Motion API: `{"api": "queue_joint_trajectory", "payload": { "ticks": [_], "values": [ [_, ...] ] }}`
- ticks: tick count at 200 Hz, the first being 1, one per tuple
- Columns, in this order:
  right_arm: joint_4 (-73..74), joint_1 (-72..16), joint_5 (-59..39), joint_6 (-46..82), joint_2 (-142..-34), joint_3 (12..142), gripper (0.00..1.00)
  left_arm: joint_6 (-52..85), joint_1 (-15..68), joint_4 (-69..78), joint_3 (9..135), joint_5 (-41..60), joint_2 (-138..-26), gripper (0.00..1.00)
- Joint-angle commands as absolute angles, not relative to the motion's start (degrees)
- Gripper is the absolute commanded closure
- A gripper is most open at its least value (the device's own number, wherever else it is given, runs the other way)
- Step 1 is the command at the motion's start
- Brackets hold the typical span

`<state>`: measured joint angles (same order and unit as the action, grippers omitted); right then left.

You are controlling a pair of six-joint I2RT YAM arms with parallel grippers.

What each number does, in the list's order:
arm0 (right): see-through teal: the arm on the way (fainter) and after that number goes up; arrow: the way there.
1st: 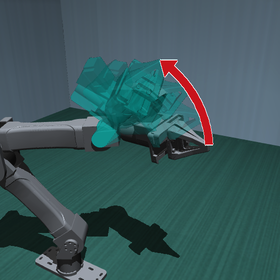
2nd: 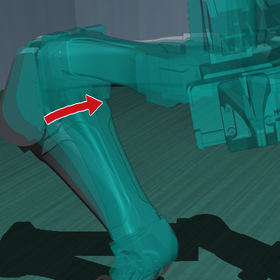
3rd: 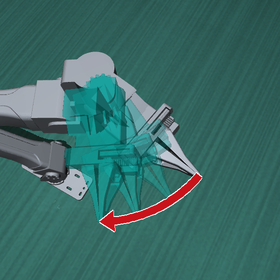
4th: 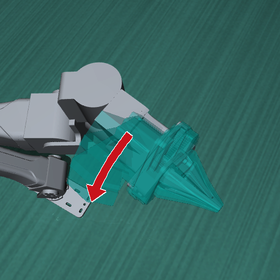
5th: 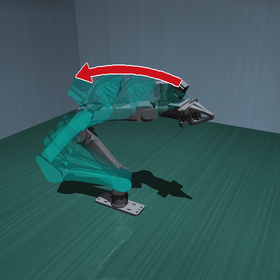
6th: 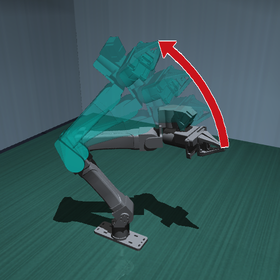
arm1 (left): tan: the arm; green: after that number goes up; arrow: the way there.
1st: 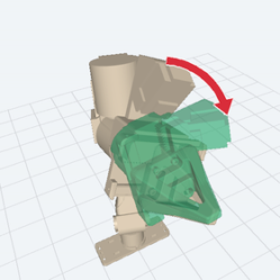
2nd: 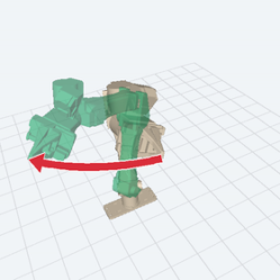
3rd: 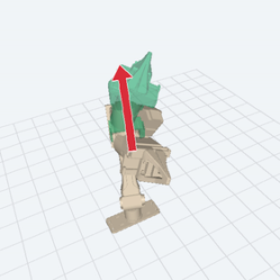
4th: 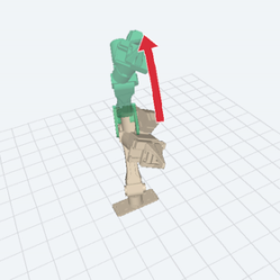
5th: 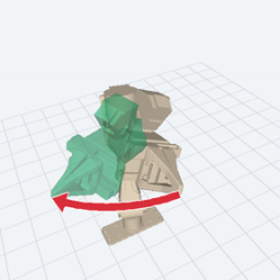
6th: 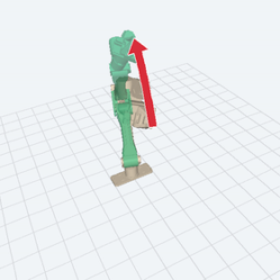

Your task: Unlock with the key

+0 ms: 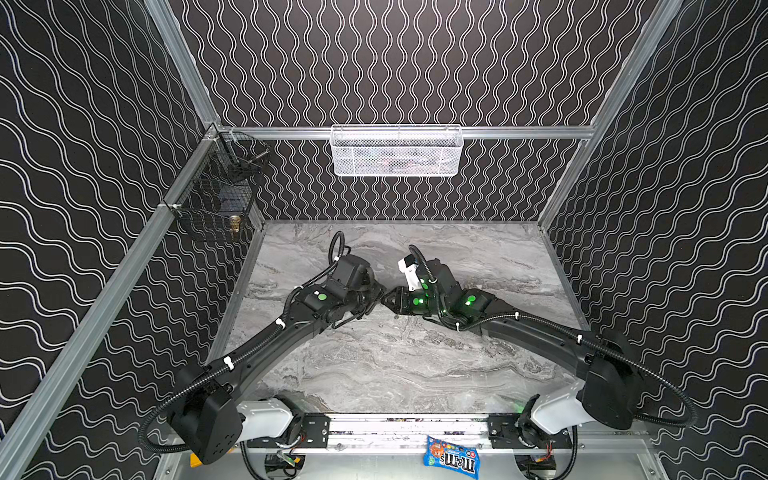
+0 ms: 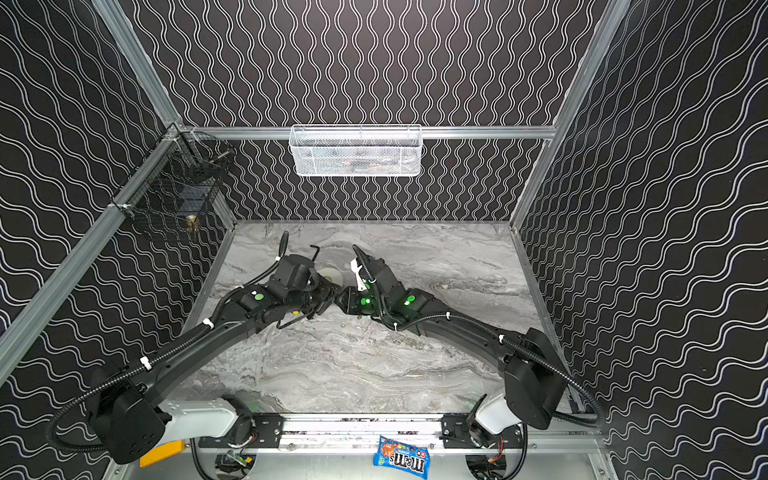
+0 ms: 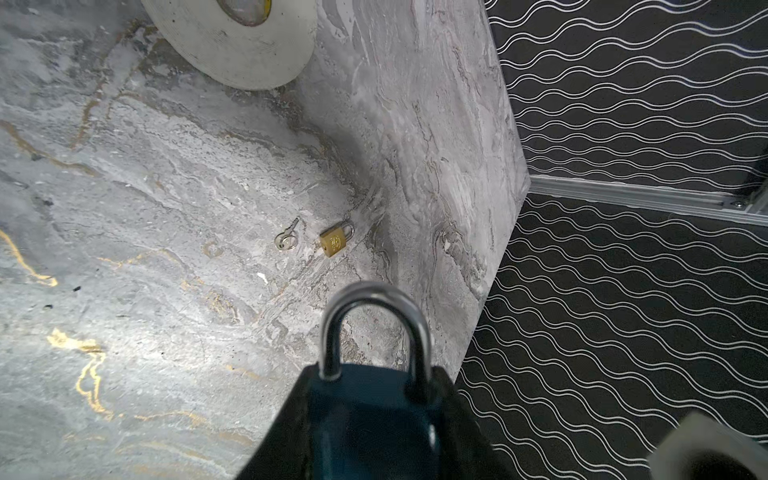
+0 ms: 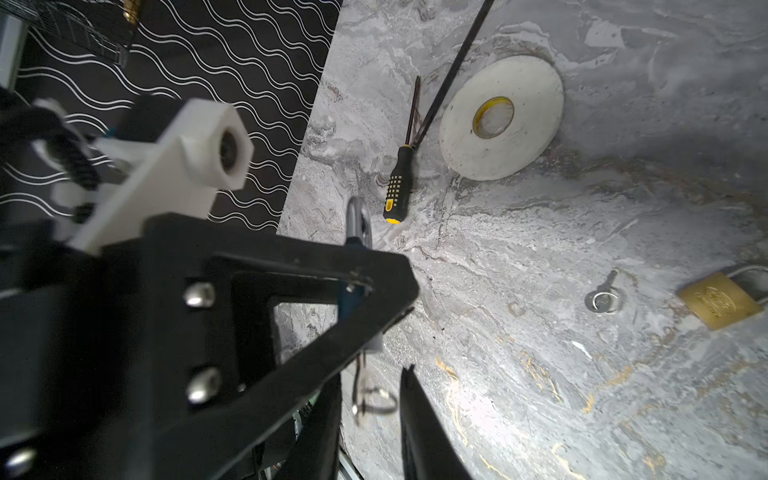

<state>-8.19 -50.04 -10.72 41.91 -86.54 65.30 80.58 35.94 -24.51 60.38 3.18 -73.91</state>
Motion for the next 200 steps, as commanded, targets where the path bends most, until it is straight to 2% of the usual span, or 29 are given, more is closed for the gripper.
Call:
{"api": "queue_joint_trajectory", "payload": {
  "ticks": [1, 41, 67, 136, 200],
  "values": [
    [-8.34, -50.30, -10.19, 42.93, -86.92, 66.01, 0.72, 79.08, 36.01, -23.83, 61.04, 2.05, -74.01, 1.00],
    [-8.88, -50.45, -7.99, 44.28, -87.29, 66.24, 0.72, 78.90, 36.02, -23.70, 60.98, 2.31, -73.92, 0.98],
    [-9.30, -50.46, -8.15, 44.58, -87.72, 66.04, 0.77, 78.66, 35.98, -24.16, 61.25, 2.11, -73.91, 0.96],
    [-5.48, -50.29, -10.67, 47.03, -87.13, 64.10, 1.00, 78.26, 35.96, -23.99, 61.39, 1.78, -72.21, 0.90],
    [1.73, -49.98, -13.42, 50.55, -84.71, 59.68, 1.00, 79.49, 35.97, -21.15, 59.16, 1.57, -68.57, 0.88]
  ]
}}
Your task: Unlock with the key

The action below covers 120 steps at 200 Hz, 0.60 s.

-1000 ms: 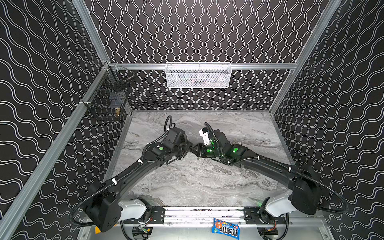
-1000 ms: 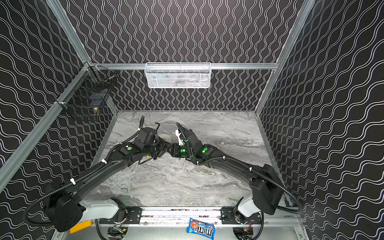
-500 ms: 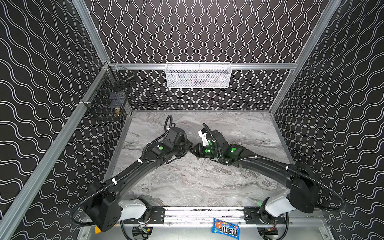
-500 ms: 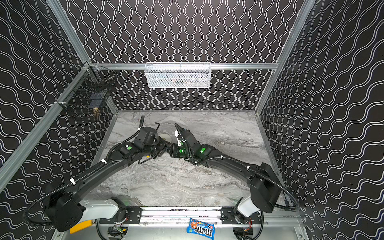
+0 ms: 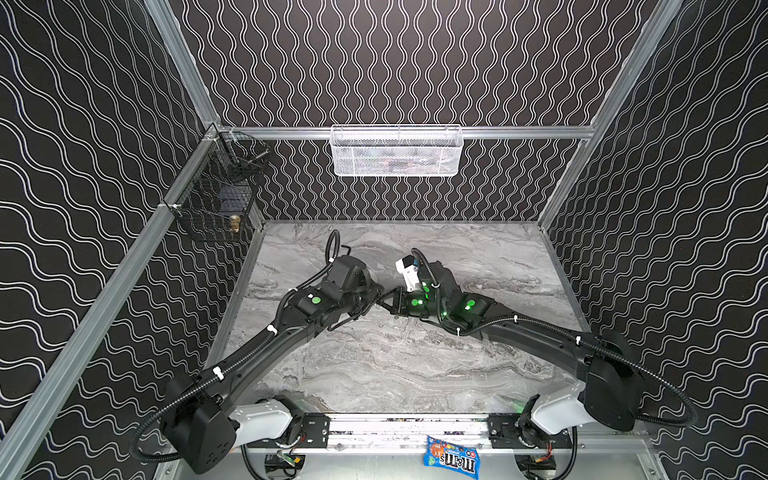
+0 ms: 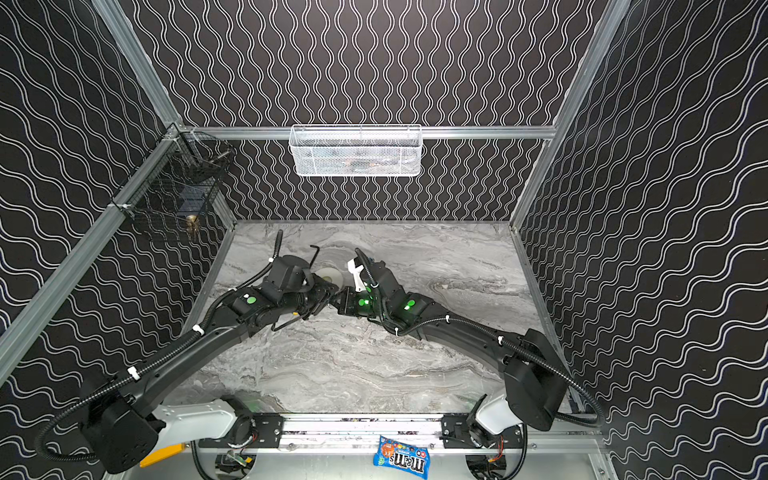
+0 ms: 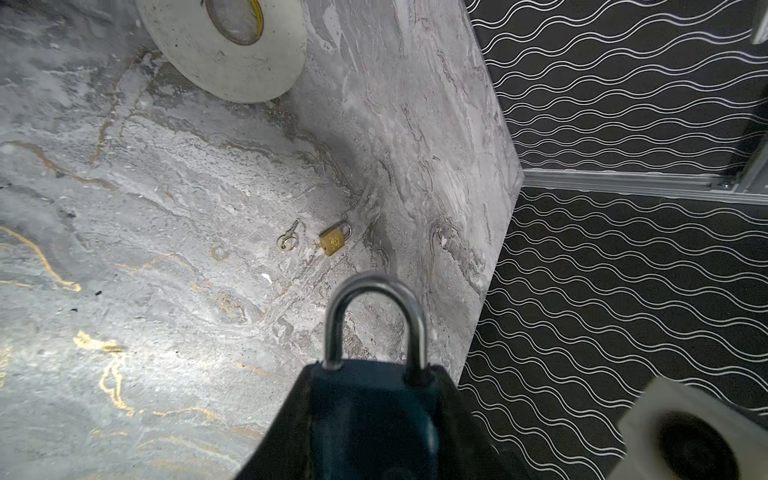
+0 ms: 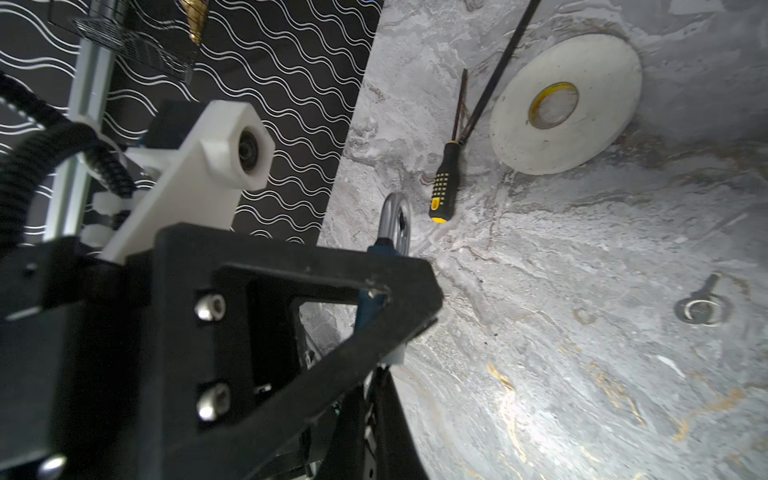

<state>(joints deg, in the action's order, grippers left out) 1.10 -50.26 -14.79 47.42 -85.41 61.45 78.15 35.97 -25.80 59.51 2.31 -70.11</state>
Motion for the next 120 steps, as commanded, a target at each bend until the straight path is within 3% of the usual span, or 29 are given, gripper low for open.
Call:
{"api": "queue_joint_trajectory", "payload": {
  "ticks": [1, 69, 120],
  "values": [
    [1.96, -49.95, -13.48, 50.63, -84.67, 59.63, 1.00, 79.52, 35.96, -21.12, 59.11, 1.62, -68.52, 0.88],
    [8.61, -48.83, -16.06, 53.75, -81.88, 54.91, 1.00, 80.63, 35.97, -18.35, 56.95, 0.52, -66.87, 0.81],
    [11.36, -48.44, -17.40, 57.26, -81.81, 52.90, 1.00, 81.01, 35.98, -15.91, 56.82, 1.69, -66.47, 0.85]
  ]
}}
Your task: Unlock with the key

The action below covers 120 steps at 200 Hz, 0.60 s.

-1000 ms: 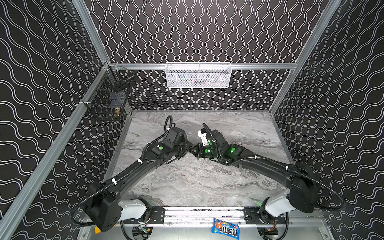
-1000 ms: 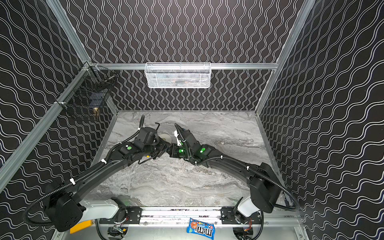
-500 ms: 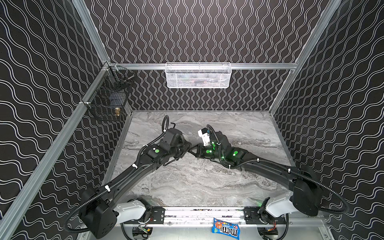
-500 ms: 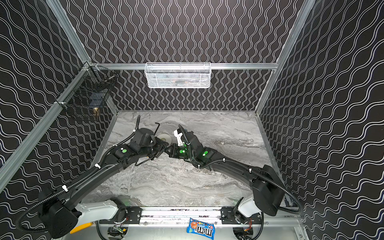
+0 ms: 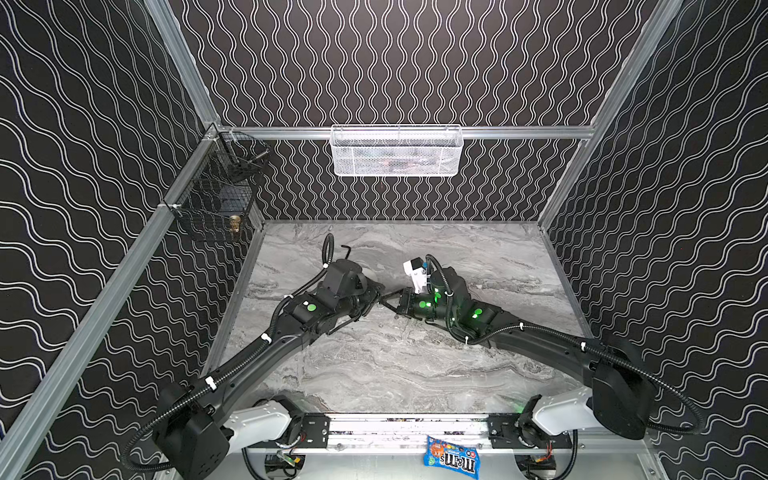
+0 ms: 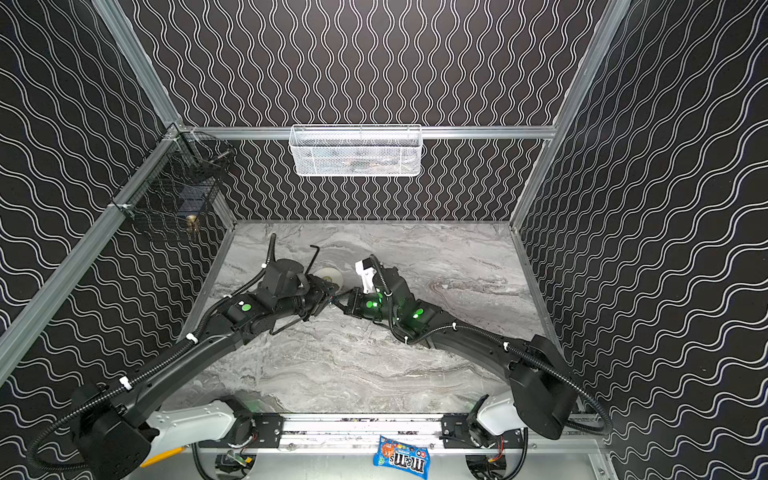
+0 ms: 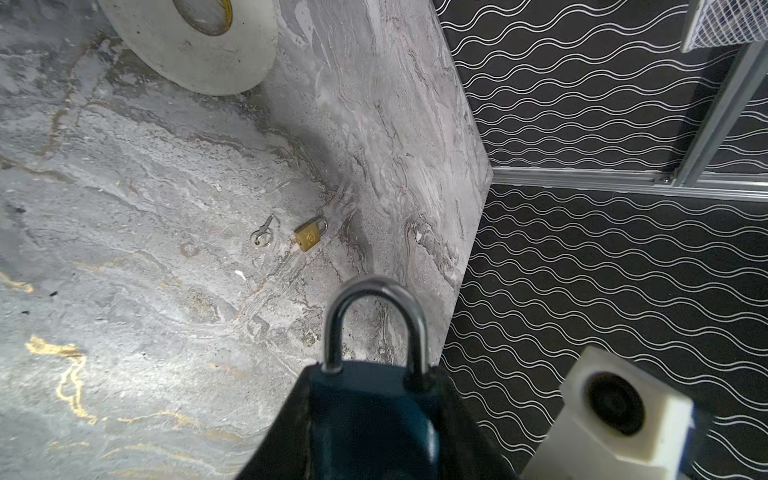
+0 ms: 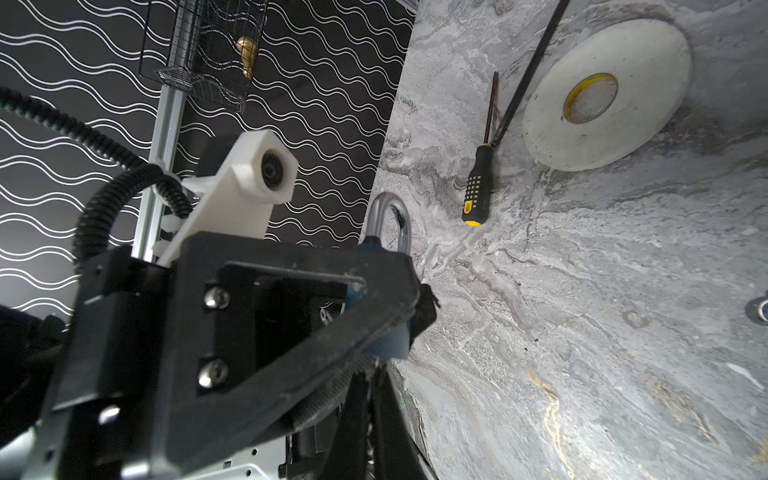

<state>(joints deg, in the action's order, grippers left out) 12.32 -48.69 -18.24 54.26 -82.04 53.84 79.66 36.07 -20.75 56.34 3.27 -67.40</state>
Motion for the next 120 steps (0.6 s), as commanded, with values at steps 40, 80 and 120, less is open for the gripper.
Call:
{"api": "queue_joint_trajectory", "payload": {
  "ticks": [40, 80, 120],
  "values": [
    [13.81, -48.42, -17.50, 60.98, -81.56, 51.41, 1.00, 84.00, 36.21, -12.52, 55.03, 0.79, -64.25, 0.90],
    [17.26, -48.49, -16.99, 64.61, -81.19, 49.53, 1.00, 85.54, 37.28, -11.10, 55.45, -0.64, -63.86, 0.94],
    [18.84, -49.04, -15.49, 67.49, -80.85, 48.68, 1.00, 86.69, 39.26, -8.94, 55.97, -2.20, -64.47, 0.96]
  ]
}}
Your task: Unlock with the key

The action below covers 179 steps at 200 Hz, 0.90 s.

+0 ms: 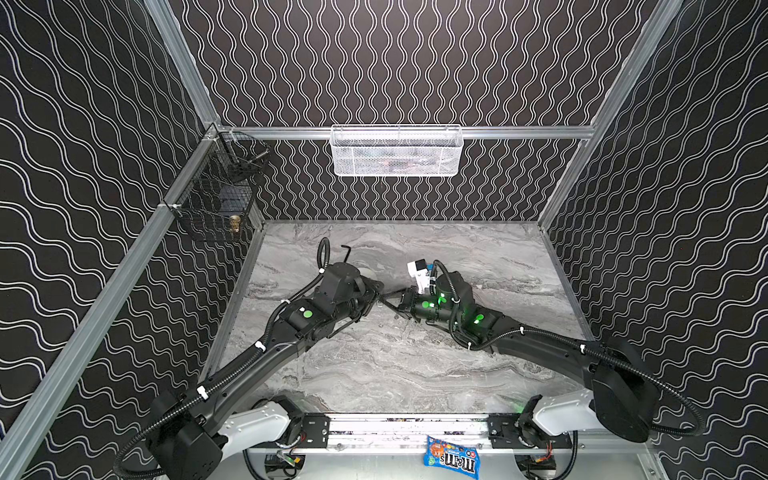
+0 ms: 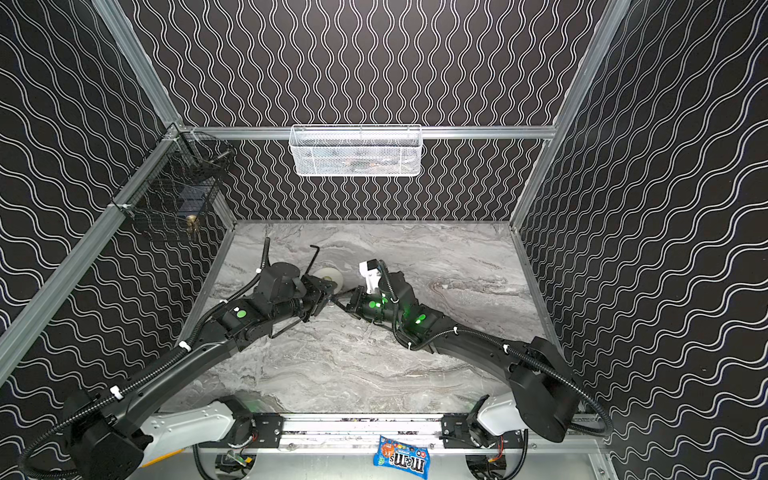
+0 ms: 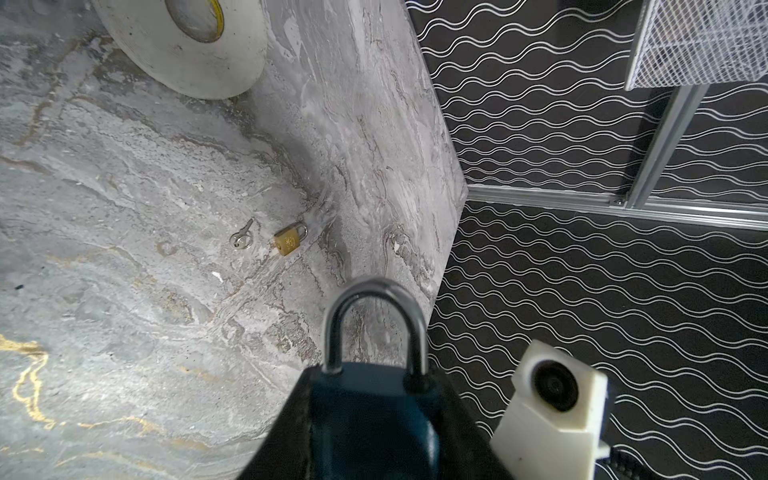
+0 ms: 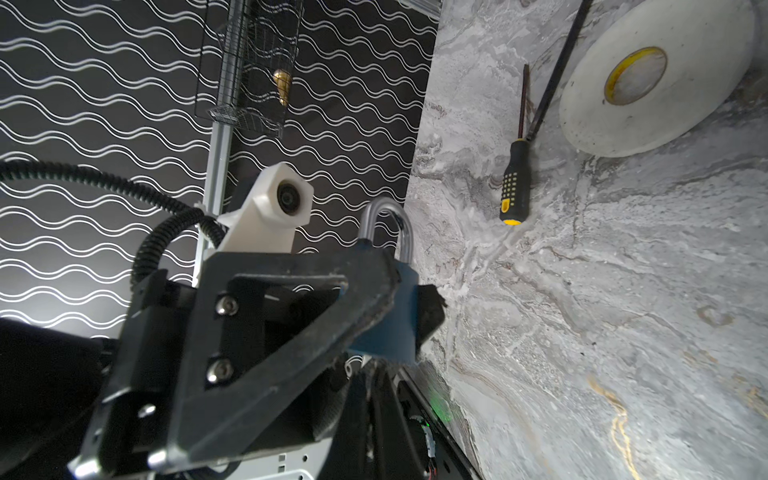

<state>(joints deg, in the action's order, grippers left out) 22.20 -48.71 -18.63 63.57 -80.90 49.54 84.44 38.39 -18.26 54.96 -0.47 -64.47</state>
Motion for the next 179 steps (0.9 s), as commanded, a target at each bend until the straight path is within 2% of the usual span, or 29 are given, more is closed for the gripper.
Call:
{"api": "queue_joint_trajectory", "payload": {
  "ticks": [1, 95, 136, 179],
  "values": [
    [19.00, -49.04, -15.48, 67.63, -80.81, 48.60, 1.00, 86.77, 39.36, -8.91, 55.94, -2.24, -64.49, 0.96],
    [22.51, -49.00, -15.62, 71.22, -80.58, 47.07, 1.00, 88.77, 41.00, -5.66, 54.62, -4.04, -64.49, 0.96],
    [25.81, -48.97, -15.24, 70.05, -79.73, 46.26, 1.00, 87.79, 41.01, -7.89, 55.85, -4.12, -64.87, 0.75],
    [28.94, -48.97, -16.06, 69.16, -79.06, 45.38, 1.00, 87.61, 40.96, -8.72, 55.75, -4.60, -64.60, 0.61]
  ]
}}
